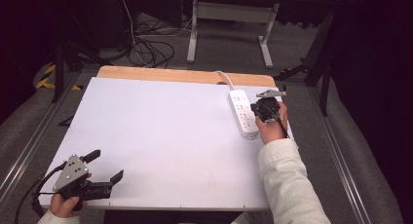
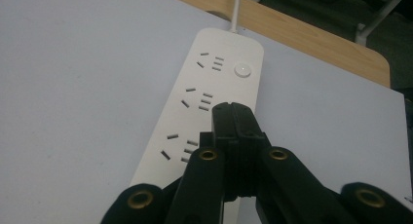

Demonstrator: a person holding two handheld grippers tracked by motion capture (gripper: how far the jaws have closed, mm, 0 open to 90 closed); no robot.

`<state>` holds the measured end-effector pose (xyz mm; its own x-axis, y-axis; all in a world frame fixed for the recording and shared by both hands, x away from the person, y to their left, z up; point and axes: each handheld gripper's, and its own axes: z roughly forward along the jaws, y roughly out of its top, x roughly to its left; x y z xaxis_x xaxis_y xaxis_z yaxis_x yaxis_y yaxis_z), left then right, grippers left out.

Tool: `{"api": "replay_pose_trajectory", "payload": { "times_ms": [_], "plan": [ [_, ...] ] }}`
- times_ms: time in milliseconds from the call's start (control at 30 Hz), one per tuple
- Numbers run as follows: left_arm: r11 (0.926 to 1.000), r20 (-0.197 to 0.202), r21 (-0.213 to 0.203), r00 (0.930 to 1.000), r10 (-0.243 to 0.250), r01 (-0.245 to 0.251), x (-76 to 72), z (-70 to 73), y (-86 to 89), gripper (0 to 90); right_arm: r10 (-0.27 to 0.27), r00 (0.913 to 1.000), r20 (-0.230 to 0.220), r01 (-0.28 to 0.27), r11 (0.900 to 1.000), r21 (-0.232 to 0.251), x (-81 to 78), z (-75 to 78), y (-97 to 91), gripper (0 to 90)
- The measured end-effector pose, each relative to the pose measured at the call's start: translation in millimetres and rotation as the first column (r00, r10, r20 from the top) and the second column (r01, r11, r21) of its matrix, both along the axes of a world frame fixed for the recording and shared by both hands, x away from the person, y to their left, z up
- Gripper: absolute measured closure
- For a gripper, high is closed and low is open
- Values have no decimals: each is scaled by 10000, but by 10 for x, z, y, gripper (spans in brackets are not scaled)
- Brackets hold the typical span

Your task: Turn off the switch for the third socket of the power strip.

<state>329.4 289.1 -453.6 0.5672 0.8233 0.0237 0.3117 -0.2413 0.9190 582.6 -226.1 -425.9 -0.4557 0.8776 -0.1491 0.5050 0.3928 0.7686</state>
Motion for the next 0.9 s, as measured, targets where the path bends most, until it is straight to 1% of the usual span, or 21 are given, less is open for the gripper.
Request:
{"api": "replay_pose_trajectory", "payload": {
  "times_ms": [67, 200, 367, 500, 633, 700, 733, 833, 867, 900],
  "plan": [
    [10000, 6, 11, 10000, -4, 4, 0, 0, -3, 34, 49, 10000, 72, -49, 9999, 114, -27, 35, 8, 900],
    [10000, 2, 12, 10000, -28, 28, 6, -2, -3, 34, 163, 9998, 122, -163, 9999, 49, -62, 75, 42, 900],
    [10000, 12, -14, 10000, -27, 27, 5, 1, 0, 33, 206, 9996, 195, -210, 9995, 246, -105, 127, 42, 900],
    [10000, -2, -2, 10000, -73, 73, 8, 0, -5, 33, 281, 9994, 197, -285, 9994, 188, -142, 158, 56, 900],
    [10000, -20, -34, 10000, -65, 65, 12, 1, -4, 34, 336, 9991, 268, -342, 9991, 240, -172, 187, 51, 900],
    [10000, -15, -40, 10000, -79, 79, 15, 1, -6, 33, 458, 9986, 245, -468, 9981, 392, -213, 227, 42, 896],
    [10000, -4, -41, 10000, -77, 77, 17, 1, -8, 33, 510, 9983, 268, -523, 9974, 494, -230, 240, 38, 830],
    [10000, 38, 14, 10000, -77, 77, 25, 2, -8, 33, 721, 9968, 336, -743, 9949, 676, -297, 288, 33, 759],
    [10000, 34, 14, 10000, -79, 79, 27, 2, -9, 33, 721, 9968, 336, -743, 9949, 676, -297, 288, 33, 759],
    [10000, 2, 18, 10000, -87, 87, 26, 3, -10, 34, 857, 9954, 440, -889, 9929, 792, -348, 326, 33, 708]
  ]
}}
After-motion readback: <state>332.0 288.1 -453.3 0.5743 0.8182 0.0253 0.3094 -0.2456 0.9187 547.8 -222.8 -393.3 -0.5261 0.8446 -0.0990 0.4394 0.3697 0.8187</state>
